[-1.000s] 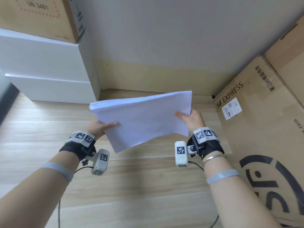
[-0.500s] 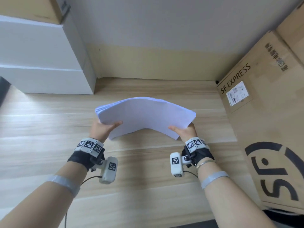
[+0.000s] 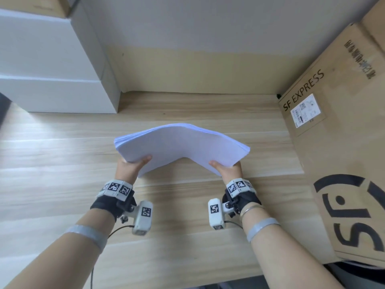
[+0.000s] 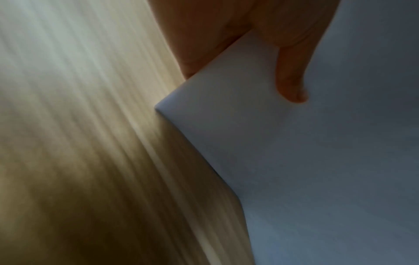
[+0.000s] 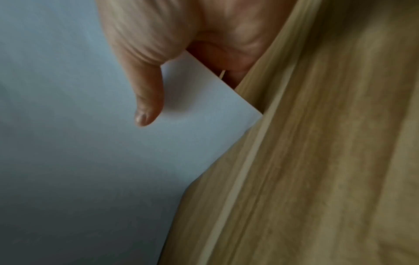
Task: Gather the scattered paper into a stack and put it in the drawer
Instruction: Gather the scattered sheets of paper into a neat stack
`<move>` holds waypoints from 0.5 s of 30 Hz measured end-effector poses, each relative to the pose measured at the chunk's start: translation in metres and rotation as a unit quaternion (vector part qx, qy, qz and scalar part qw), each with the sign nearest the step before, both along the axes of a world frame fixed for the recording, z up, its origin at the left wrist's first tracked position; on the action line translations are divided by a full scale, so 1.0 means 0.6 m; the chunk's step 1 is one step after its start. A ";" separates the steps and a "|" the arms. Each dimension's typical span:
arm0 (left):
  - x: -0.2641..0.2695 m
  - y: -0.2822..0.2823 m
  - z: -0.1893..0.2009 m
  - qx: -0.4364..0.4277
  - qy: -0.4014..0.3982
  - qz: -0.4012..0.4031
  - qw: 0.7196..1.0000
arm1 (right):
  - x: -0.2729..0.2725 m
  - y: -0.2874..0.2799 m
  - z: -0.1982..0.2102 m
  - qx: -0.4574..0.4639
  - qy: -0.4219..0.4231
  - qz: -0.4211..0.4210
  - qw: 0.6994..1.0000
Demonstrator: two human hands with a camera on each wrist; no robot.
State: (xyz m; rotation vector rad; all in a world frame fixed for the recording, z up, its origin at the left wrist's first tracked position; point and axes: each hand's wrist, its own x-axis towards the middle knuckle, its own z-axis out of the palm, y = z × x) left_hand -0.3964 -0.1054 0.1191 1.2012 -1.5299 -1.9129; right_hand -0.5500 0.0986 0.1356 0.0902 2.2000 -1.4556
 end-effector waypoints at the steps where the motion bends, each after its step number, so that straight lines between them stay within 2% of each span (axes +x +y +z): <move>1: 0.000 0.003 -0.005 0.001 -0.001 0.012 1.000 | 0.001 -0.001 -0.004 0.006 -0.001 -0.014 1.000; 5: -0.013 -0.008 0.007 -0.015 -0.003 0.045 0.999 | -0.024 -0.008 0.016 0.033 0.059 -0.011 0.998; 8: -0.031 -0.038 0.042 -0.043 0.067 0.079 0.994 | -0.054 -0.013 0.077 0.080 0.134 0.064 0.986; 10: -0.050 -0.058 0.078 -0.114 0.033 0.074 0.990 | -0.071 -0.024 0.128 0.105 0.171 0.124 0.972; 11: -0.063 -0.065 0.098 -0.163 0.006 0.046 0.986 | -0.079 -0.031 0.150 0.116 0.193 0.148 0.963; 12: -0.075 -0.071 0.117 -0.221 -0.031 -0.002 0.975 | -0.084 -0.039 0.174 0.132 0.220 0.176 0.950; 13: -0.086 -0.076 0.134 -0.292 -0.088 -0.057 0.951 | -0.088 -0.046 0.193 0.141 0.253 0.198 0.936; 15: -0.100 -0.085 0.170 -0.404 -0.189 -0.163 0.880 | -0.089 -0.059 0.231 0.170 0.304 0.253 0.903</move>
